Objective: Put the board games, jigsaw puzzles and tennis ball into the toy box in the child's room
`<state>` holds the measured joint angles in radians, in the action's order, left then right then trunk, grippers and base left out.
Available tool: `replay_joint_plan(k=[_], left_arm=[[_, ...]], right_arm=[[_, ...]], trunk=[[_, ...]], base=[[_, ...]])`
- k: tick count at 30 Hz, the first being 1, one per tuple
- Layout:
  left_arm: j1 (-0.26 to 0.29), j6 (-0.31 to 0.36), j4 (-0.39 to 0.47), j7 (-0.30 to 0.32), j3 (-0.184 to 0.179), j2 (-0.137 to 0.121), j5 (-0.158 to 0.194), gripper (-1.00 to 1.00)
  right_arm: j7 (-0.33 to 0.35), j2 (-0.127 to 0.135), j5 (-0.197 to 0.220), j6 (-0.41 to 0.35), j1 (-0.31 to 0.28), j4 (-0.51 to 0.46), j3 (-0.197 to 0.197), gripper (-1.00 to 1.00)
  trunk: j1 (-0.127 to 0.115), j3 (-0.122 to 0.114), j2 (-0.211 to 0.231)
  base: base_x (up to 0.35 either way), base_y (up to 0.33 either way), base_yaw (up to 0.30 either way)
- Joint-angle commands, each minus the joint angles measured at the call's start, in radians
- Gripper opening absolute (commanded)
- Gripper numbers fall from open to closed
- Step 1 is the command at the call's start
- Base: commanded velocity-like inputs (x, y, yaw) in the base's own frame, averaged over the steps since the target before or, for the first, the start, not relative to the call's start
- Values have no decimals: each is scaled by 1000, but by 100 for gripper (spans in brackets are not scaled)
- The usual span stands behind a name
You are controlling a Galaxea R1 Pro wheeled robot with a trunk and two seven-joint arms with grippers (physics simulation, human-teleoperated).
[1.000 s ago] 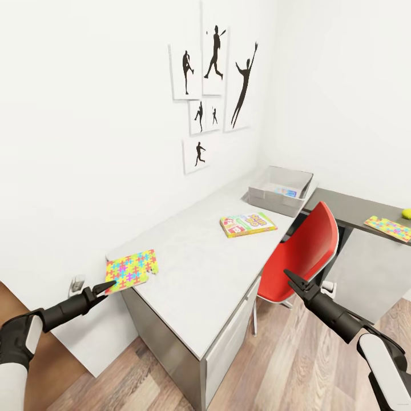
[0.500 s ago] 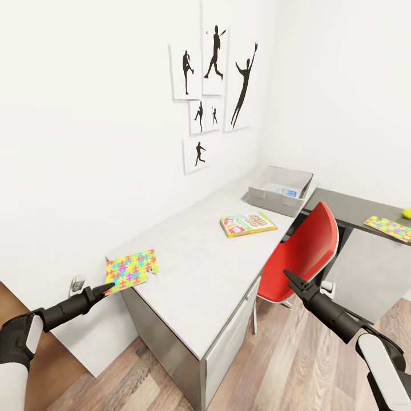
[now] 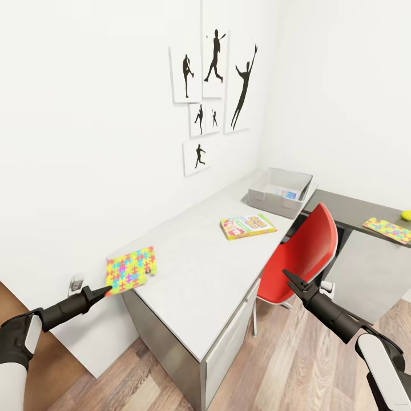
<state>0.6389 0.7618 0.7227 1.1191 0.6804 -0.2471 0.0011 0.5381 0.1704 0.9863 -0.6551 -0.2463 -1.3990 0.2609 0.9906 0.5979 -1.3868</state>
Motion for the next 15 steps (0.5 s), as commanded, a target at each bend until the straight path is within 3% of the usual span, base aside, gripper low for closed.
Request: replay_joint_plan(k=[1, 15], left_arm=[[1, 8, 0, 16, 2, 0, -3, -100], [1, 8, 0, 50, 2, -3, -3, -100]], right_arm=[[0, 0, 5, -8, -1, 0, 1, 100], [1, 0, 5, -8, -1, 0, 1, 100]], trunk=[[-4, -2, 7], [-58, -46, 105]], base=[[0, 0, 0], [0, 0, 0]])
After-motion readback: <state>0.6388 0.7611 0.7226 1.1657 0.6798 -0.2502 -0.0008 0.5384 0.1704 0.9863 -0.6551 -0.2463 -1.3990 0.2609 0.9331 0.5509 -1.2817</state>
